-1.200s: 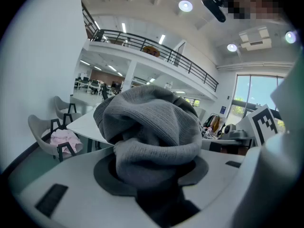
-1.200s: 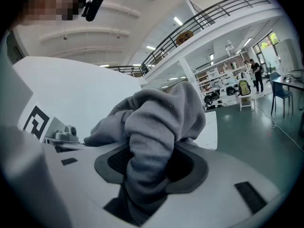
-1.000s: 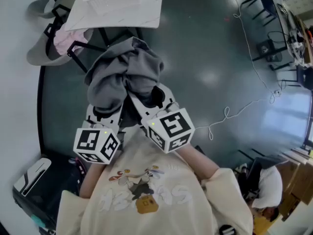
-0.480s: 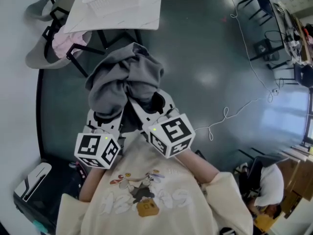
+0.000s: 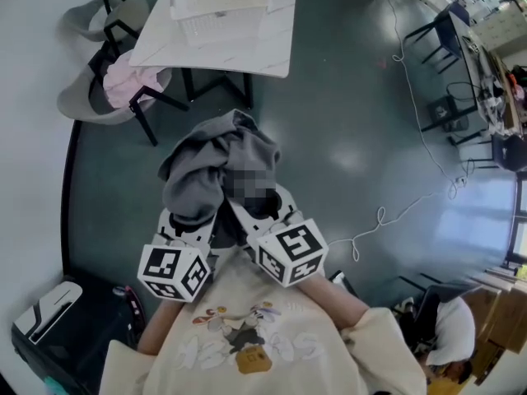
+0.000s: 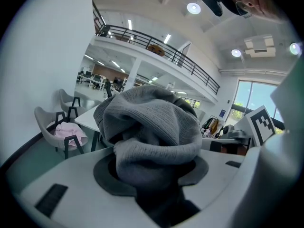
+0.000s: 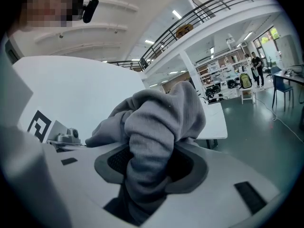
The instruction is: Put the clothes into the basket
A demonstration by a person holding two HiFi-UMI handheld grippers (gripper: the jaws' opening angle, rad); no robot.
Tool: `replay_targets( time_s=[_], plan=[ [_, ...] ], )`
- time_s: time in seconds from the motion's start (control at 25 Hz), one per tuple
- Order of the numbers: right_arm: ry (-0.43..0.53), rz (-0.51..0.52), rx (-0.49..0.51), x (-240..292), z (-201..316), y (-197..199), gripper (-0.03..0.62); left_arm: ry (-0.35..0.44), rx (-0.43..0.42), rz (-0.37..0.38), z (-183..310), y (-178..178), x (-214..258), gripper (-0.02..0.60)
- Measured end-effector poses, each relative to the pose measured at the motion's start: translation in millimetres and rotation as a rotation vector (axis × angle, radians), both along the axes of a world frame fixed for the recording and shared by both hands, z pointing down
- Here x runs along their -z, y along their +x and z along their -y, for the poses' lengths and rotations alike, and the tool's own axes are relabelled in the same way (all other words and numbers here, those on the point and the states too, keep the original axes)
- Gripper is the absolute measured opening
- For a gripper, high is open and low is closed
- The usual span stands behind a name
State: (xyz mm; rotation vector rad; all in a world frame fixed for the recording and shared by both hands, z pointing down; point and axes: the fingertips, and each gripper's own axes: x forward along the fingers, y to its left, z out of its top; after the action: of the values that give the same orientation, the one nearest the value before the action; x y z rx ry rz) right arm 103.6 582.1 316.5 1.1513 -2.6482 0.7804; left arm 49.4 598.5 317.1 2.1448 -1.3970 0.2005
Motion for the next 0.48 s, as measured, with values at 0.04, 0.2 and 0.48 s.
replay_targets(
  time_s=[0.04,0.2,0.48],
  plan=[
    [-0.005,-0.002,0.002,-0.8,-2.0,-7.2,0.189,-0.003,0.002,-0.002,-2.2,-7.3,-0.9,0.199],
    [-0.021,0.000,0.013,-6.3,-3.5,-38.3,0.189,-0.017,0.011,0.000,-4.2,-38.5,-5.8,0.199],
    [-0.025,0.007,-0.005,-12.0,3.0,-80.4,0.189,-0.010,0.009,0.003,2.9,-81.3,-11.9,0.199]
  ],
)
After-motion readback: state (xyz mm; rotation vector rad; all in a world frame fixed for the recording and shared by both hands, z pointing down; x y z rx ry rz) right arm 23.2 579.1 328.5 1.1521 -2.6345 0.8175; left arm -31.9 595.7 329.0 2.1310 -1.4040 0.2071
